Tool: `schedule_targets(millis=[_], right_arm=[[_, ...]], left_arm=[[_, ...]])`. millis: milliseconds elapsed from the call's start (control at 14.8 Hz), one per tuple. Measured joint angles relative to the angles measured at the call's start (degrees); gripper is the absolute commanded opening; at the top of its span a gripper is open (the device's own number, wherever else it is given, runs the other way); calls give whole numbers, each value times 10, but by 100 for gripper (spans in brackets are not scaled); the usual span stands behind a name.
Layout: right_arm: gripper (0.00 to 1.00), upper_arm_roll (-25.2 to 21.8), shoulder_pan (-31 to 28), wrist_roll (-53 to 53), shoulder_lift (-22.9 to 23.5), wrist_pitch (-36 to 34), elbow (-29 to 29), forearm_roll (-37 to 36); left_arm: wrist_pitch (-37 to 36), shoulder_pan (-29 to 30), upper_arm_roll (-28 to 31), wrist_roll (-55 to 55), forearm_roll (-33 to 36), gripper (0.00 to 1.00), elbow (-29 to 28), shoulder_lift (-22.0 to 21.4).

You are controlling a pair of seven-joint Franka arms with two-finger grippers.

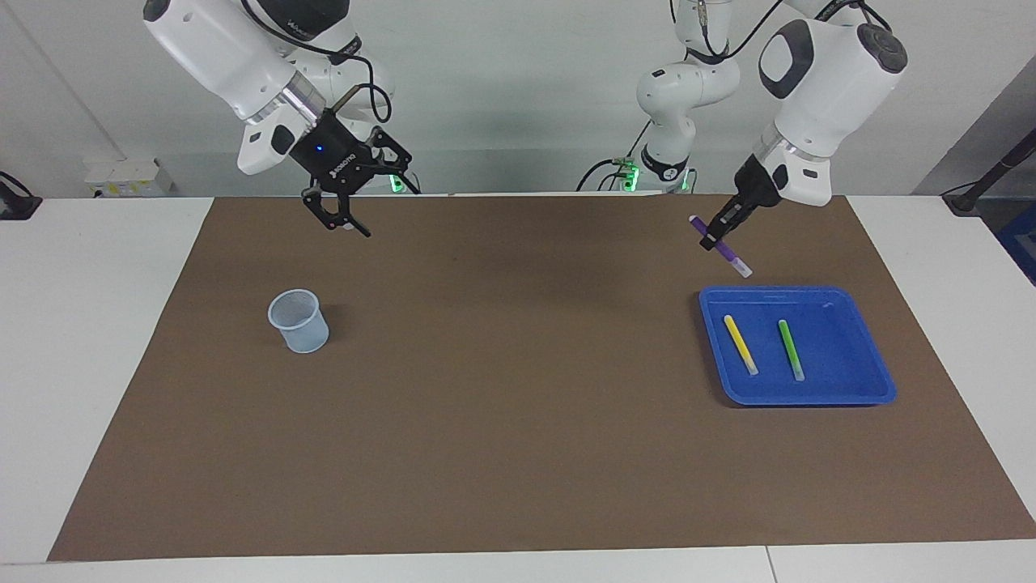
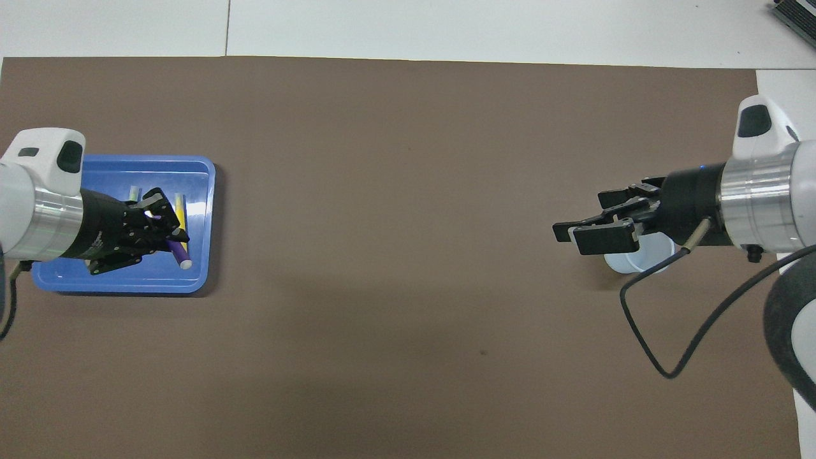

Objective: Right arm passes pens to left for tray arrangement
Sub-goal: 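Move the purple pen over the tray with the left gripper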

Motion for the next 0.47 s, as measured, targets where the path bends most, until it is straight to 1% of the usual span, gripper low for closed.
schedule_targets(millis=[135,338,473], right_arm=[[100,0,-7,0,0,-14,14,-39],[100,-1,-23,1,5,-28,38,-106],[100,-1,-30,1,13,-32,53,-163]], left_arm=[[0,34,1,96,30,0,-12,0],[4,65,2,191,90,0,-21,6],[18,89,1,247,114,0,-22,22]])
